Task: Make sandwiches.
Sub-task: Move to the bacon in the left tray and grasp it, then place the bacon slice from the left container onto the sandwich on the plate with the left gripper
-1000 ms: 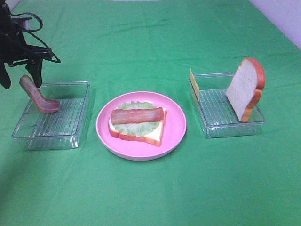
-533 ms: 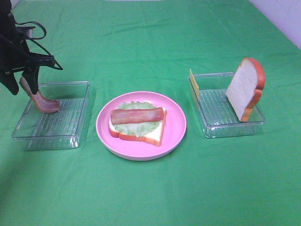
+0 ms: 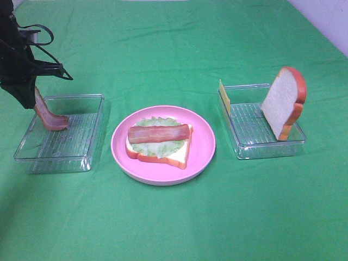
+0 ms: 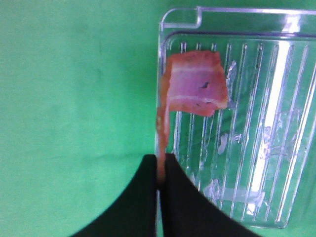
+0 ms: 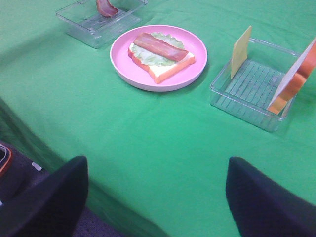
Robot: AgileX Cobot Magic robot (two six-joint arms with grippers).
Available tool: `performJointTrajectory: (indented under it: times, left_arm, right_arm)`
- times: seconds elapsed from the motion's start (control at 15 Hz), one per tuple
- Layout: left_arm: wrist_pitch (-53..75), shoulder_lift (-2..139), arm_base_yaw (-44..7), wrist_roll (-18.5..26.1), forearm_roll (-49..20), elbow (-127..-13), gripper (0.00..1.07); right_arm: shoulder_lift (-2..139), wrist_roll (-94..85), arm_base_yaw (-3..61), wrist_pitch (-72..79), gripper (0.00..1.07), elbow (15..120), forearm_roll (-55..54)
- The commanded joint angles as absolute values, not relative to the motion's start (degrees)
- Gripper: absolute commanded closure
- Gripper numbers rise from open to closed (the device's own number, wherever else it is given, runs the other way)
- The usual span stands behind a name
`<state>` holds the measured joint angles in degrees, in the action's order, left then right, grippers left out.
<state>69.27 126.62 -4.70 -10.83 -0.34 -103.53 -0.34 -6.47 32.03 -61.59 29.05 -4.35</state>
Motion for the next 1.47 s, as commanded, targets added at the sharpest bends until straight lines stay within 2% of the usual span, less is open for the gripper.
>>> performJointTrajectory:
  times: [0.07,0.2,0.47,0.8,0.93,1.13,1.27,1.47]
  left_arm:
    - [68.93,124.79,-4.81,-11.17,-0.92,-103.93,1.07]
    - [68.47,123.87,-4.81,-11.17,-2.12,-103.99,1.07]
    - [66.69,120.55,-4.81,-8.31,-11.40,-104.56,1.07]
    - [66.23,119.69,-5.73,0.00,-29.68,-104.56,1.07]
    - [64.92,119.69,-8.25,2.18,-33.58,-104.56,1.07]
    - [62.51,119.81,-15.07,5.04,-37.76,-104.56,1.07]
    - [60.10,119.86,-19.25,5.84,-39.08,-104.56,1.07]
    - [58.90,122.04,-23.03,7.33,-45.61,-104.56,1.07]
  right_arm:
    - [-1.03,-6.76,32.09,-60.85,0.34,28.93,-4.30]
    - [-1.03,-6.76,32.09,-60.85,0.34,28.93,-4.30]
    - [-1.03,-6.76,32.09,-60.85,0.34,28.93,-4.30]
    - [-1.03,-6.76,32.09,-60.85,0.34,28.93,-4.30]
    - [-1.03,-6.76,32.09,-60.85,0.34,28.93,-4.30]
    - [-1.03,-6.76,32.09,-60.85,0.34,28.93,-4.30]
    - [-1.03,-6.76,32.09,-60.85,0.34,28.93,-4.30]
    - [-1.03,-6.76,32.09,-60.85,0.34,28.93,-4.30]
